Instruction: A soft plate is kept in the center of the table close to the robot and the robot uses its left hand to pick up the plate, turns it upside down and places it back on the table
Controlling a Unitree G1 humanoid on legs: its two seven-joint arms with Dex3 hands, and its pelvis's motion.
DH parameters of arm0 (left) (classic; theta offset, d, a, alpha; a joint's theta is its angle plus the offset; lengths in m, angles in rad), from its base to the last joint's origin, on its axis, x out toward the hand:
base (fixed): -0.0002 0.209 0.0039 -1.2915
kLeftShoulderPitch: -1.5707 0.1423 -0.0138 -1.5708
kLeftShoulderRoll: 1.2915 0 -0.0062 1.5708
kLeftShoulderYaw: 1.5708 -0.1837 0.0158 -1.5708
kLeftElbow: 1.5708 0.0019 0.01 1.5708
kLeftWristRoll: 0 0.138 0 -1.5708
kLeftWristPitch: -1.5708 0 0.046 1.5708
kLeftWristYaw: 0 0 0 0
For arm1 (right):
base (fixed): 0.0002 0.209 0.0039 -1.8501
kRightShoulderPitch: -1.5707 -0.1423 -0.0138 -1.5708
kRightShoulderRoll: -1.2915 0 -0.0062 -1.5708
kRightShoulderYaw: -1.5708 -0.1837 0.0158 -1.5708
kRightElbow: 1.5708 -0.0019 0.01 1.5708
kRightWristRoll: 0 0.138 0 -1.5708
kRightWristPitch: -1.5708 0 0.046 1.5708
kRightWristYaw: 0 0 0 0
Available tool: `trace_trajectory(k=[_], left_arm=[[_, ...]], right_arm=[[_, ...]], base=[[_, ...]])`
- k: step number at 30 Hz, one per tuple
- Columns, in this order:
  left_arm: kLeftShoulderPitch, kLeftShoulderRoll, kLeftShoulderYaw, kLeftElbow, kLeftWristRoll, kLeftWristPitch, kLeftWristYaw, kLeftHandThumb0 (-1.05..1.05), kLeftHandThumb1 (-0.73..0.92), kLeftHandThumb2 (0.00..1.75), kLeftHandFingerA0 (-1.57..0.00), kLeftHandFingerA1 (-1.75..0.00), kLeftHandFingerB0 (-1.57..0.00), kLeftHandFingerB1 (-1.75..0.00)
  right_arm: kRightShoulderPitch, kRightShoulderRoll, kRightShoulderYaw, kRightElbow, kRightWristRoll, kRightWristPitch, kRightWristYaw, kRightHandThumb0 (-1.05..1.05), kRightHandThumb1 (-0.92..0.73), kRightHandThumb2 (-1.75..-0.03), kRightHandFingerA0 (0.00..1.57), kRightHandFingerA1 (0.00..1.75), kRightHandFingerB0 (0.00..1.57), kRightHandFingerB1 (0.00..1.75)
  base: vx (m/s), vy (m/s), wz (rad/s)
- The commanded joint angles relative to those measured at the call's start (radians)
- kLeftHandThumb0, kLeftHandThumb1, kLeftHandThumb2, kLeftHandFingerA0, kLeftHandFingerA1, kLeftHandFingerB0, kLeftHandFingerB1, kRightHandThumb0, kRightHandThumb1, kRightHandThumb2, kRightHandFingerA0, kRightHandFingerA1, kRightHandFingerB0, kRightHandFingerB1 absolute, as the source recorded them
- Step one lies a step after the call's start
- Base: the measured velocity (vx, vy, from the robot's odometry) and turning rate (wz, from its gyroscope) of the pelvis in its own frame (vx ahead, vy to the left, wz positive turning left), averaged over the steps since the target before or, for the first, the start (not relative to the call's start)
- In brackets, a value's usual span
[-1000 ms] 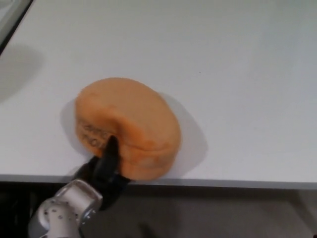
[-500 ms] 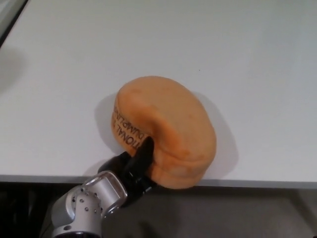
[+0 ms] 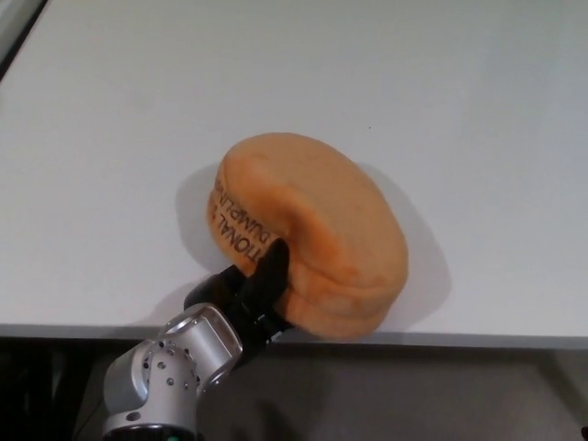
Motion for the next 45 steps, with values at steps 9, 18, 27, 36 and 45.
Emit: trace_trajectory(k=[9,18,27,36,45], left_arm=[[0.061,-0.047,0.001,-0.038,-0.012,-0.043,-0.032,-0.87,0.69,1.06,-0.10,-0.54,0.00,-0.14],[0.067,0.043,0.002,-0.082,-0.067,0.070,-0.130,-0.96,0.92,0.71,0.00,0.00,0.00,0.00],[0.053,0.092,0.075,-0.124,-0.144,0.177,-0.138,-0.98,0.76,1.06,0.00,-0.09,0.00,0.00],[0.044,0.254,0.056,-0.186,-0.184,0.358,-0.238,-1.03,0.80,1.06,0.00,-0.11,0.00,0.00],[0.214,0.340,0.041,-0.429,-0.261,0.509,-0.283,-0.99,0.74,1.07,0.00,-0.12,0.00,0.00]], right_arm=[[-0.009,-0.006,-0.009,0.003,0.018,0.024,0.003,-0.76,-0.88,-0.67,0.55,0.43,0.21,0.34],[-0.016,0.004,-0.004,0.001,0.018,0.029,-0.004,-0.78,-0.89,-0.67,0.55,0.45,0.21,0.36],[-0.028,0.005,-0.004,-0.002,0.014,0.042,-0.010,-0.79,-0.89,-0.67,0.56,0.44,0.21,0.34],[-0.027,0.007,-0.006,0.000,0.014,0.030,-0.009,-0.79,-0.89,-0.68,0.57,0.44,0.23,0.34],[-0.018,0.008,-0.006,-0.013,0.027,0.055,-0.002,-0.80,-0.89,-0.67,0.56,0.44,0.22,0.35]], base=[[0.00,0.000,0.00],[0.00,0.000,0.00],[0.00,0.000,0.00],[0.00,0.000,0.00],[0.00,0.000,0.00]])
